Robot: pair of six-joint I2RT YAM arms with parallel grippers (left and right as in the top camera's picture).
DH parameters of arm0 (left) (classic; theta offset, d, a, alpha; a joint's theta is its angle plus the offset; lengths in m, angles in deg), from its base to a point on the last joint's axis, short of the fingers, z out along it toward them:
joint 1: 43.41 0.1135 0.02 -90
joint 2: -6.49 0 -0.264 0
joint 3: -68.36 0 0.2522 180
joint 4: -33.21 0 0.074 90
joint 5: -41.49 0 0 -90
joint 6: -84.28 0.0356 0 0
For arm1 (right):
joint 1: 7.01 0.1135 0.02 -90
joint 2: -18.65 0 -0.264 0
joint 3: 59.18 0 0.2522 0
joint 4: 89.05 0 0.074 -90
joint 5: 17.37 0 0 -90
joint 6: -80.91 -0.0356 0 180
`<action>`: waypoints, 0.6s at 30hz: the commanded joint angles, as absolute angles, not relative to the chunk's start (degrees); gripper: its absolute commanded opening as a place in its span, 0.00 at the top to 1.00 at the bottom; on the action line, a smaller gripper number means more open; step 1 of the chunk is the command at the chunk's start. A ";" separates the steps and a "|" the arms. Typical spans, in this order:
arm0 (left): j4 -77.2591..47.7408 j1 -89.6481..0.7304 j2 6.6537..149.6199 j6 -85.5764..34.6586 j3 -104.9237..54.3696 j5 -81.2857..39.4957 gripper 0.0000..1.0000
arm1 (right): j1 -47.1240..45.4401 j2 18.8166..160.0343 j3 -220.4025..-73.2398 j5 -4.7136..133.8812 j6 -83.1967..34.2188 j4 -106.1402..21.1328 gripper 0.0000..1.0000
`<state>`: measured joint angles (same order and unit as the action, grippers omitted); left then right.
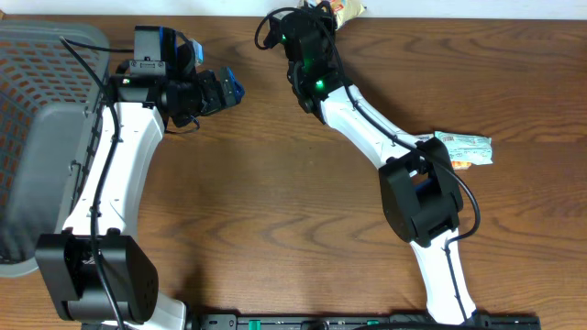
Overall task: Scan the item barcode
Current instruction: 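Hold the cream snack bag up to the scanner with the right gripper, then carry the bag right and drop it behind the green packs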
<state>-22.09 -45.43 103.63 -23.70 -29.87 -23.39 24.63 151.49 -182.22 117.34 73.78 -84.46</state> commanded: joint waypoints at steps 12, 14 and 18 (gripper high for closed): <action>-22.09 -45.34 103.92 -23.33 -29.85 -23.74 0.02 | 23.43 135.36 -182.85 114.69 43.70 -71.43 0.99; -22.09 -45.34 103.92 -23.33 -29.85 -23.74 0.02 | 22.27 128.15 -182.85 108.44 31.84 -59.67 0.99; -22.09 -45.34 103.92 -23.33 -29.85 -23.74 0.02 | 19.30 119.21 -182.85 98.49 11.33 -43.98 0.99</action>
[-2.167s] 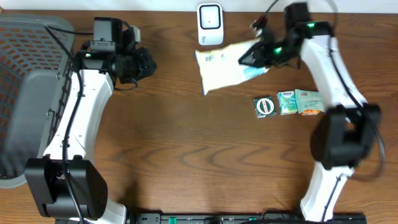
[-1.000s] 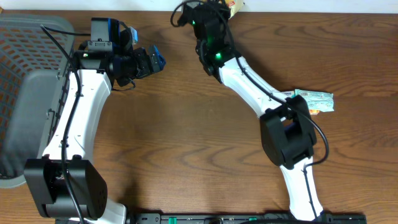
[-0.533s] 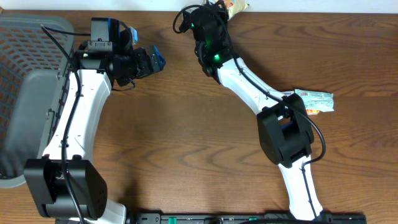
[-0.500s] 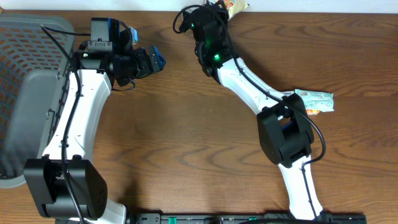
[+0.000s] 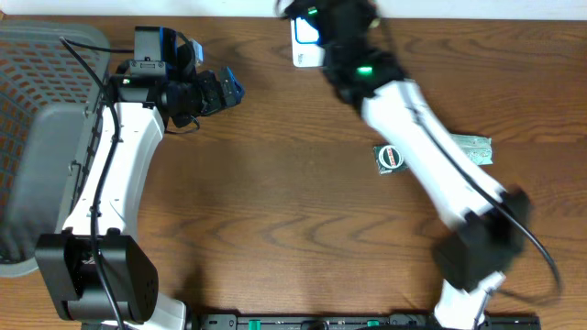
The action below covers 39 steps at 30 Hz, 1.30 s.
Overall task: Scan the item barcode
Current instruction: 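Carry the bag right and drop it behind the green packs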
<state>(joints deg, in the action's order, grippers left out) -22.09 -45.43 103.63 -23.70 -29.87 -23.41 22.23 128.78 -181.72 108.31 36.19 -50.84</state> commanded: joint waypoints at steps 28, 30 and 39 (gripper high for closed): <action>-22.09 -45.34 103.92 -23.33 -29.85 -23.74 0.02 | -18.47 126.09 -170.00 77.82 -30.91 -18.76 0.99; -22.09 -45.34 103.92 -23.33 -29.85 -23.74 0.02 | -19.06 127.42 -169.85 77.82 -30.91 -19.24 0.94; -22.09 -45.34 103.92 -23.33 -29.85 -23.74 0.02 | -21.81 124.54 -171.03 72.59 -24.97 -17.25 0.55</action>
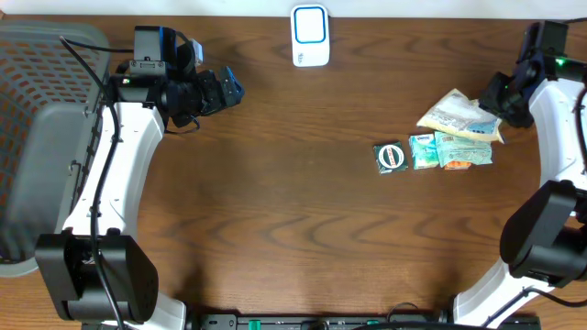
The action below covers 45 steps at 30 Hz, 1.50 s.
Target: Scan the item barcode
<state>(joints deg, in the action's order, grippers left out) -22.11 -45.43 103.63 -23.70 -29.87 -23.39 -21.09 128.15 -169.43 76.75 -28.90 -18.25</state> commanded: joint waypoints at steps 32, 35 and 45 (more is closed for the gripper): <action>-22.09 -45.34 103.92 -23.33 -29.85 -23.74 0.02 | -17.42 71.10 -176.05 60.33 -6.19 7.56 0.01; -22.09 -45.34 103.92 -23.33 -29.85 -23.74 0.02 | -17.29 70.31 -175.49 60.57 -6.15 6.47 0.01; -22.09 -45.34 103.92 -23.33 -29.85 -23.74 0.03 | -15.26 63.03 -146.68 57.64 0.84 -32.44 0.01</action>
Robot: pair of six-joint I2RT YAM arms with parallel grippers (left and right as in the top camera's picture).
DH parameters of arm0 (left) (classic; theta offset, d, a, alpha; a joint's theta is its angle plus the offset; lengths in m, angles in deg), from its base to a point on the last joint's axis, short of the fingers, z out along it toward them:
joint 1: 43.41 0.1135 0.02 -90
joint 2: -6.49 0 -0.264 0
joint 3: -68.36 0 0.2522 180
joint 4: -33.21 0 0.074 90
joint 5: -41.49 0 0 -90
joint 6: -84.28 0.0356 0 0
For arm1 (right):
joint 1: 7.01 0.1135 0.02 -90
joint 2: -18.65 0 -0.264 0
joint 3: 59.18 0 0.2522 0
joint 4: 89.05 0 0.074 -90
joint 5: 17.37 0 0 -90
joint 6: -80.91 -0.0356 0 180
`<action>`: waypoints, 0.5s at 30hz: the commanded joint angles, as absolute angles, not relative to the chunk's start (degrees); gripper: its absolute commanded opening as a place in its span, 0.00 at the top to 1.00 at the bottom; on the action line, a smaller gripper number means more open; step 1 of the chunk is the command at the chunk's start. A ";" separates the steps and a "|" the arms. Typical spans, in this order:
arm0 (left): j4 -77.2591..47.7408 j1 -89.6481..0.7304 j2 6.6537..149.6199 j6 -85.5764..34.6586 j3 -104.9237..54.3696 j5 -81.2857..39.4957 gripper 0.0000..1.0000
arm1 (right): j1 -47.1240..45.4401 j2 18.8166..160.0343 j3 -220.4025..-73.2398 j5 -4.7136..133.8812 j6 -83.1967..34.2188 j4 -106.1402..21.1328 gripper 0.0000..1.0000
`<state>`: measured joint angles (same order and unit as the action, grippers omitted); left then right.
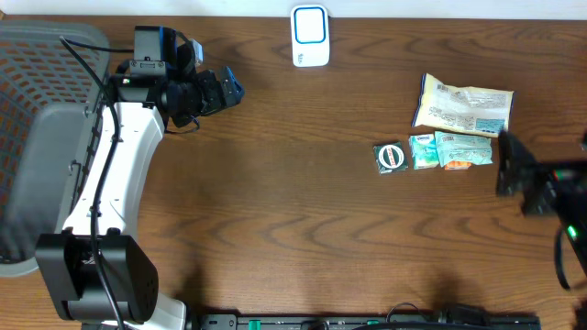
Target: Scan the item barcode
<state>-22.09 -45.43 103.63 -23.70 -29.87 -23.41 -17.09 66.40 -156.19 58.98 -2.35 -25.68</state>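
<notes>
A white barcode scanner (310,35) with a blue face lies at the far edge, middle of the table. At the right lie a beige snack packet (463,107), a green and orange packet (449,150) and a small round dark item (392,157). My right gripper (514,167) is a blurred dark shape at the right edge, just right of the packets and touching none of them; how its jaws stand is unclear. My left gripper (231,89), with blue tips, hovers at the far left, holding nothing that shows.
A grey mesh basket (50,55) fills the left edge beside the left arm. Bare brown wood lies between the scanner and the pile of items.
The beige packet was tilted on the pile with my right gripper at its right end. It now lies flat, farther back. The right arm has drawn back toward the near right edge.
My right arm first reached to the far centre, holding a packet over the scanner's spot. Then it was swinging right, baring the scanner. Then it stood at the pile with the beige packet. Now the packet lies free on the table. The left arm never moved.
</notes>
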 commanded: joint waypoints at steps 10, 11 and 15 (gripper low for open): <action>-22.09 -45.34 103.92 -23.33 -29.85 -23.74 0.02 | -9.07 46.05 -102.70 60.84 0.84 -74.08 0.01; -22.09 -45.34 103.92 -23.33 -29.85 -23.74 0.02 | -8.63 44.50 -99.77 61.36 0.84 -75.91 0.01; -22.09 -45.34 103.92 -23.33 -29.85 -23.74 0.02 | -6.30 36.54 -89.06 64.64 0.84 -78.38 0.01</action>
